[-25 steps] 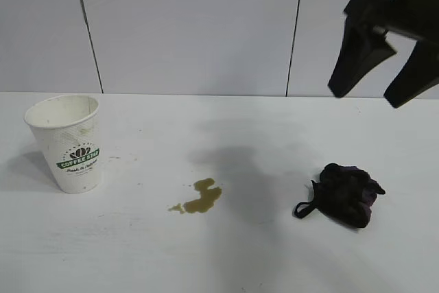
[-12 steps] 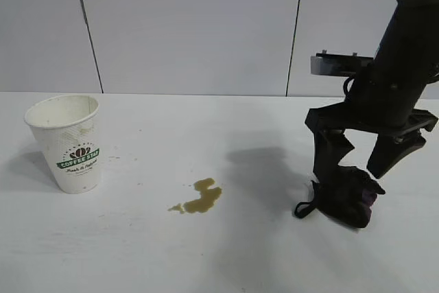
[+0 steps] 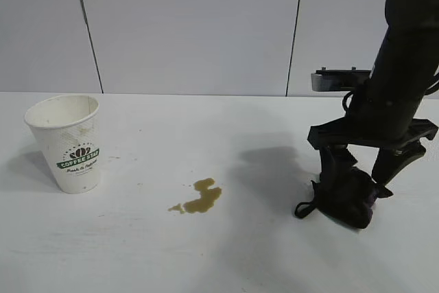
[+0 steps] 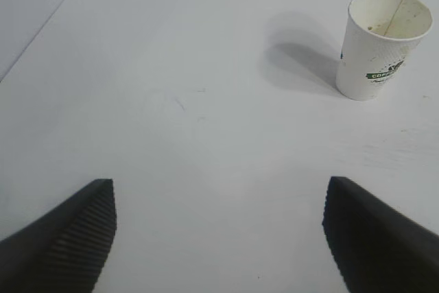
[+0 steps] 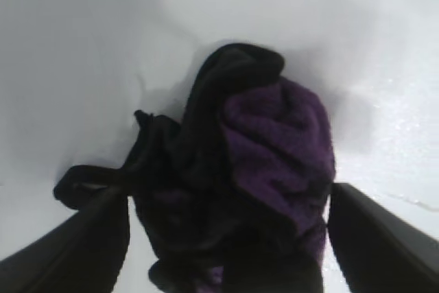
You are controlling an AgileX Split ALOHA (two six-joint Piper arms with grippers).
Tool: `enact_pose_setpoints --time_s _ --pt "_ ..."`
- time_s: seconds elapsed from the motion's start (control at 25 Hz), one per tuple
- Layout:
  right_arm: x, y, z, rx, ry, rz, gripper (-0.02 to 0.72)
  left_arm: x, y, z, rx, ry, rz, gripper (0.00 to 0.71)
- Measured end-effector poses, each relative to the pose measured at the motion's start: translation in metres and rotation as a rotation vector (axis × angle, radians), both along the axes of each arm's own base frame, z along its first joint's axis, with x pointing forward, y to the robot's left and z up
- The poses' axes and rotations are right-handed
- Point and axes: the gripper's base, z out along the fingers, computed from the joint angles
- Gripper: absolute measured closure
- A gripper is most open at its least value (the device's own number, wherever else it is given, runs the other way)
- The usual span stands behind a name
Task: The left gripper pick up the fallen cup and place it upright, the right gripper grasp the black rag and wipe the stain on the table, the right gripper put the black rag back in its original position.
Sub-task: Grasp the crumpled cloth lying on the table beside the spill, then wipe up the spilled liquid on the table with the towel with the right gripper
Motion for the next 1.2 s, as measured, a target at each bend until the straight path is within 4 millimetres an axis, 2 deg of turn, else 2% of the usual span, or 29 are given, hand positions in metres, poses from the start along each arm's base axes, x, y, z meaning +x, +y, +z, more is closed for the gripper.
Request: enact_pose_setpoints --time_s 0.12,0.32,0.4,0.56,0.68,0.8,1.2 --pt "0.0 0.0 0.0 0.0 0.0 -0.011 0.299 0.0 0.0 0.0 0.0 0.0 0.0 0.116" --pt "0.0 0.001 0.0 0.013 0.002 -0.026 0.597 0.0 0.0 0.0 0.0 0.0 0.0 0.116" --pt "0.0 0.002 0.0 0.032 0.009 -0.042 0.648 0.0 0.0 0.0 0.0 0.0 0.0 0.116" --pt "-0.002 0.008 0.01 0.11 -0.002 -0.071 0.659 0.0 0.0 0.0 0.0 0.0 0.0 0.116" --pt "-0.003 0.017 0.032 0.205 -0.058 -0.062 0.659 0.0 0.0 0.0 0.0 0.0 0.0 0.116" --pt "-0.007 0.034 0.053 0.292 -0.127 -0.036 0.659 0.0 0.0 0.0 0.0 0.0 0.0 0.116" --pt "-0.031 0.125 0.062 0.374 -0.278 0.152 0.659 0.0 0.0 0.0 0.0 0.0 0.0 0.116"
